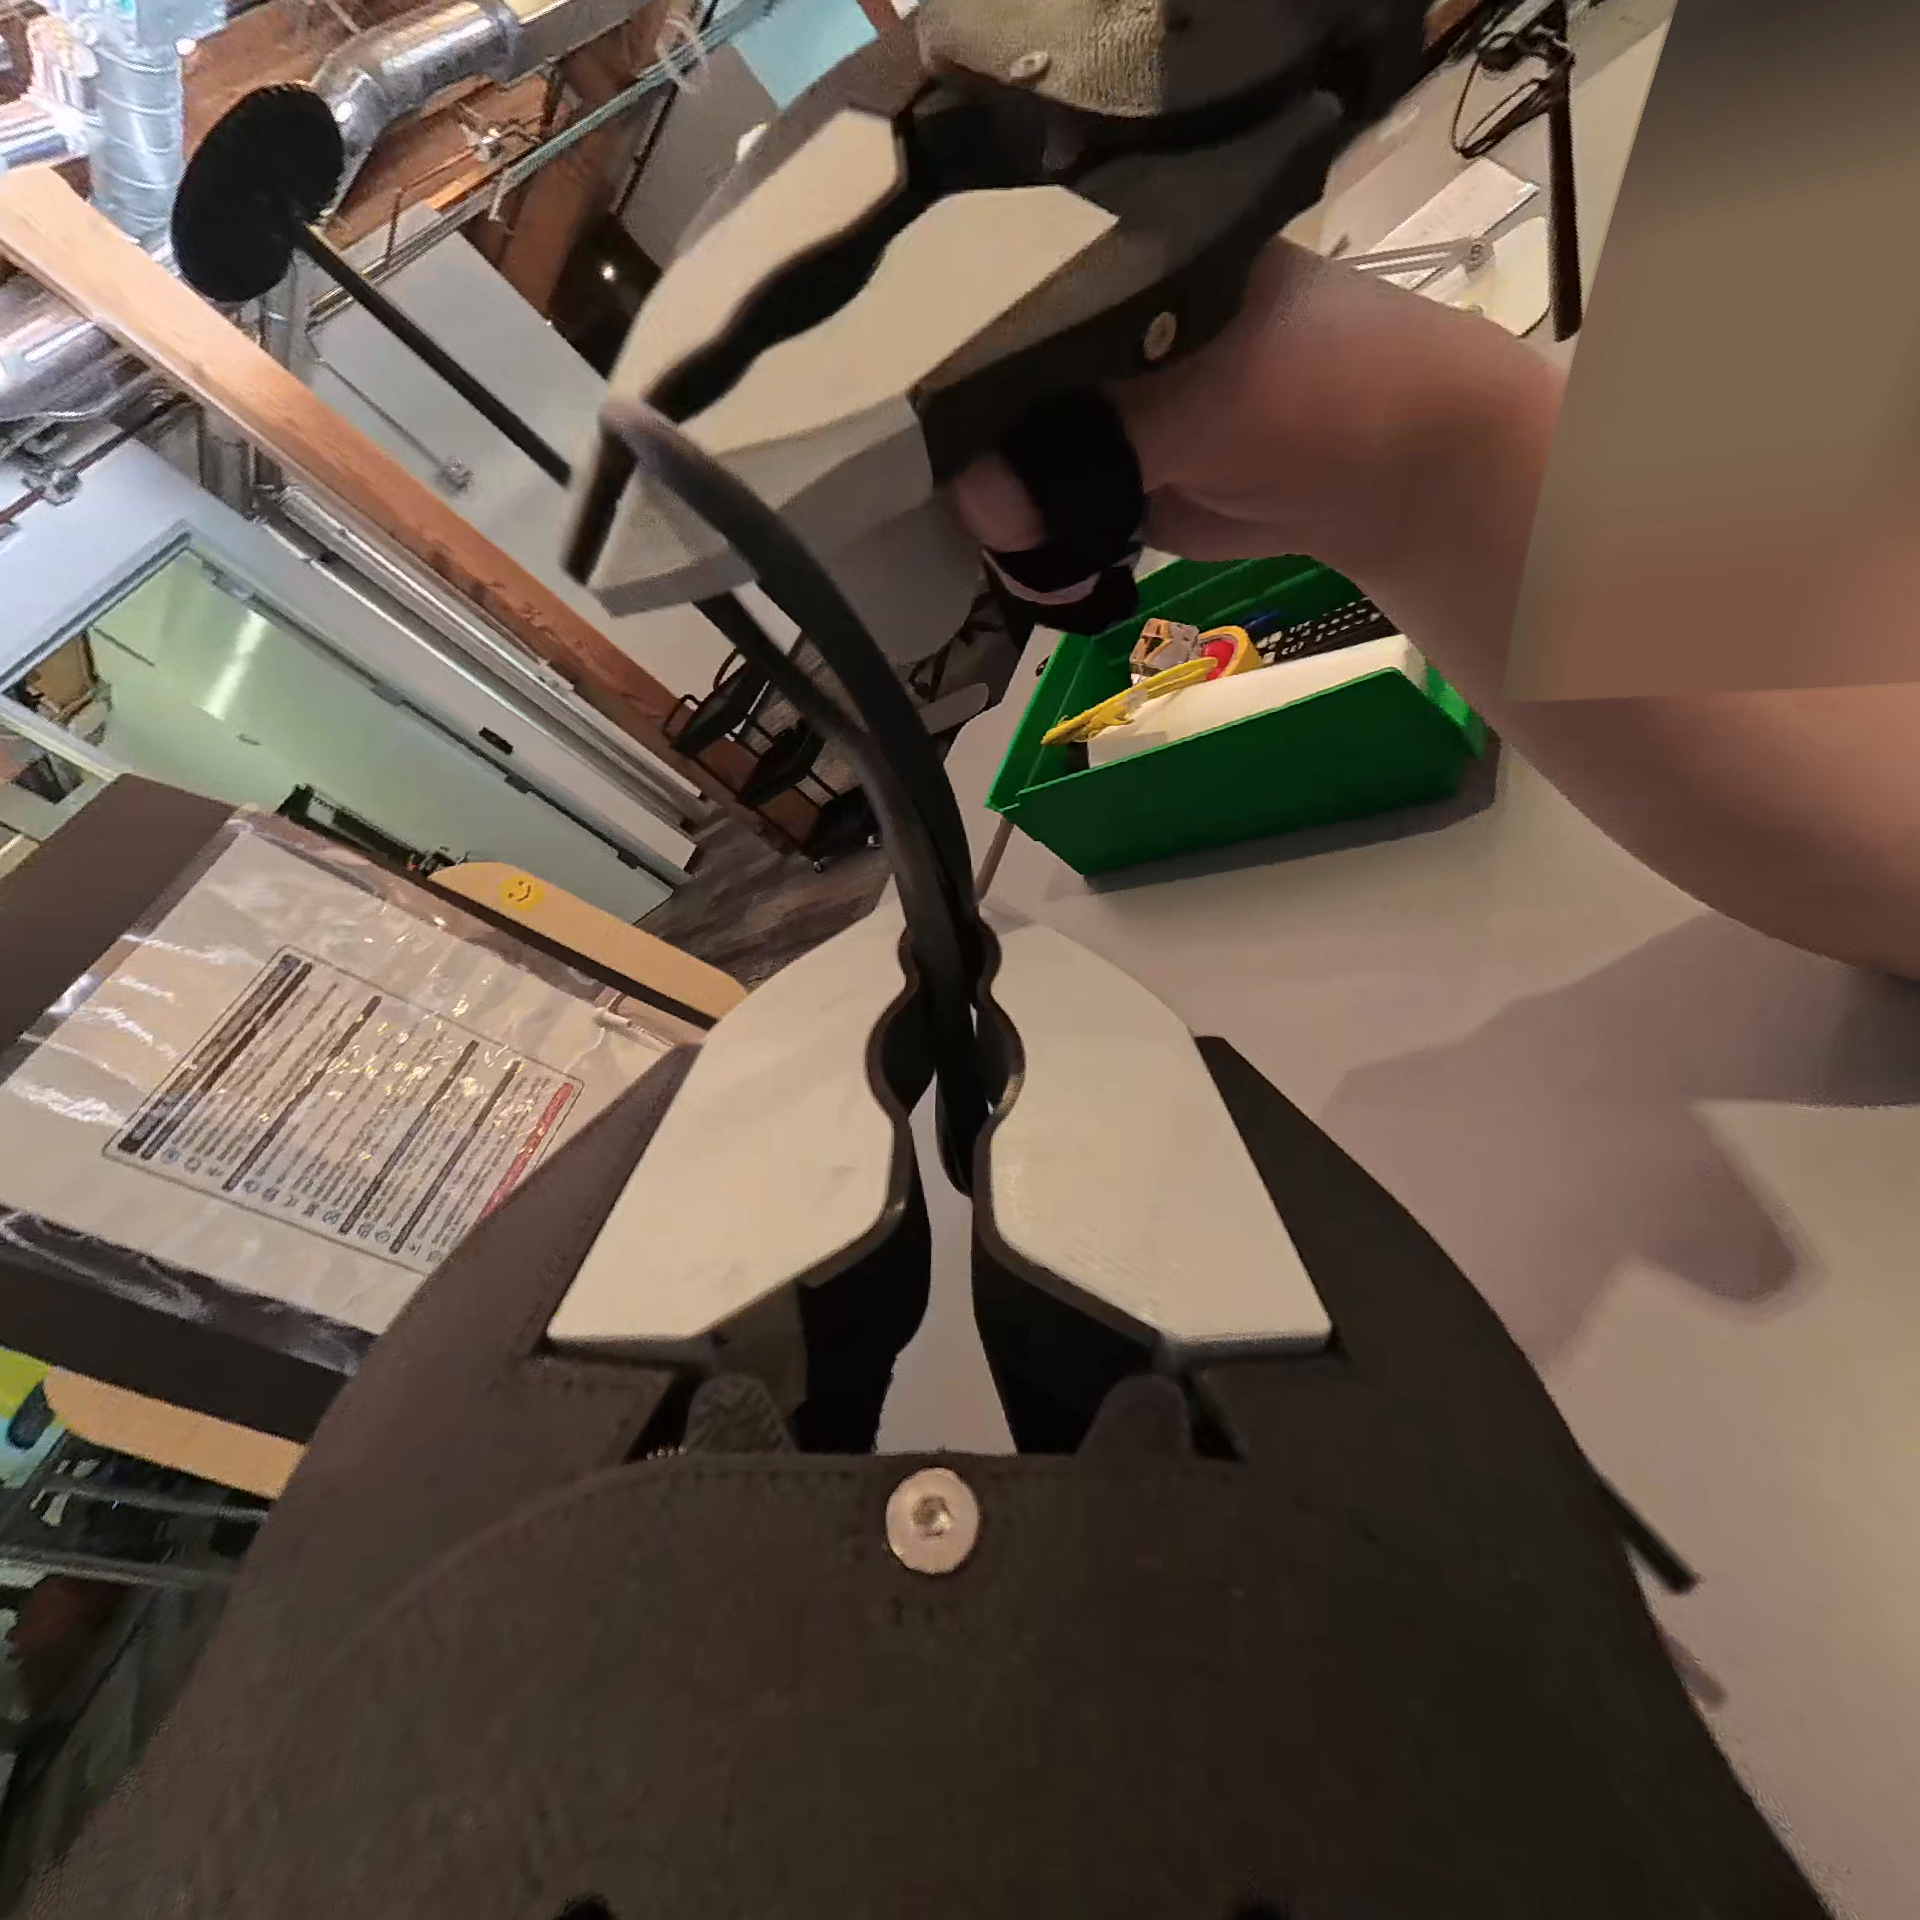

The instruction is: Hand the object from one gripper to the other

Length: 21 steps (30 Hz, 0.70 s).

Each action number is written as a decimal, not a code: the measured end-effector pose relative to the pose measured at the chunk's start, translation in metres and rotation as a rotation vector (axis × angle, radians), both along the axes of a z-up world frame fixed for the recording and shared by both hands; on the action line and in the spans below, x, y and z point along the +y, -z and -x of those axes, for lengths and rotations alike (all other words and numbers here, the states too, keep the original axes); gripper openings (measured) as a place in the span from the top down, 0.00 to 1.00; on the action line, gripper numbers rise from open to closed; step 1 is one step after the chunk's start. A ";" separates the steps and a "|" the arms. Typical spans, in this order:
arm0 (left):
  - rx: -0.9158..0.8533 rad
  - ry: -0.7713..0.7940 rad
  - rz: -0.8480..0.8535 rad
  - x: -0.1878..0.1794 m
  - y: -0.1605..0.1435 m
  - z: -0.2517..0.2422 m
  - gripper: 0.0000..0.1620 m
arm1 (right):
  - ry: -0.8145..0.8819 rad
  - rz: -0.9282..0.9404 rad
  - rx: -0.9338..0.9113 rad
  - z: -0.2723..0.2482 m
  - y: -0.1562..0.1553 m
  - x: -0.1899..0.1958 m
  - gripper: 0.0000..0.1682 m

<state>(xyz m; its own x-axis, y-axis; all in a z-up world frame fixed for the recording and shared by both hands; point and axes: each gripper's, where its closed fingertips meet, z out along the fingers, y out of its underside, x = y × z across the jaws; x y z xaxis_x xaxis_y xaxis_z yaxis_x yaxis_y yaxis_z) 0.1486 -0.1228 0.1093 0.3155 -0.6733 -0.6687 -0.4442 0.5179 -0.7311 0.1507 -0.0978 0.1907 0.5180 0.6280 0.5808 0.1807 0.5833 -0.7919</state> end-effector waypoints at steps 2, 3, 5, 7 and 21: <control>-0.028 0.022 0.004 -0.004 -0.002 -0.004 0.90 | 0.018 0.062 -0.022 -0.006 0.004 0.003 0.97; -0.063 0.015 -0.001 -0.004 -0.006 -0.004 0.85 | 0.036 0.096 -0.004 -0.011 0.002 0.004 0.97; -0.050 0.030 -0.013 -0.010 -0.005 -0.002 0.72 | 0.047 0.130 0.059 -0.024 -0.005 0.002 0.97; -0.053 0.049 -0.012 -0.015 -0.009 0.008 0.70 | 0.092 0.147 0.099 -0.039 -0.012 0.004 0.98; -0.181 0.030 -0.096 -0.023 -0.039 0.057 0.80 | 0.840 0.149 -0.223 -0.233 -0.120 0.115 0.97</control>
<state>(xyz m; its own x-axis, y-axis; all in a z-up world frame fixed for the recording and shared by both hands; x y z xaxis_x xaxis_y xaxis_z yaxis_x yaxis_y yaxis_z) 0.0915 -0.1456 0.1486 0.4171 -0.6200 -0.6646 -0.2936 0.6001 -0.7441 0.3836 0.0171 0.3106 0.7270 0.1682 0.6657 0.6628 0.0814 -0.7443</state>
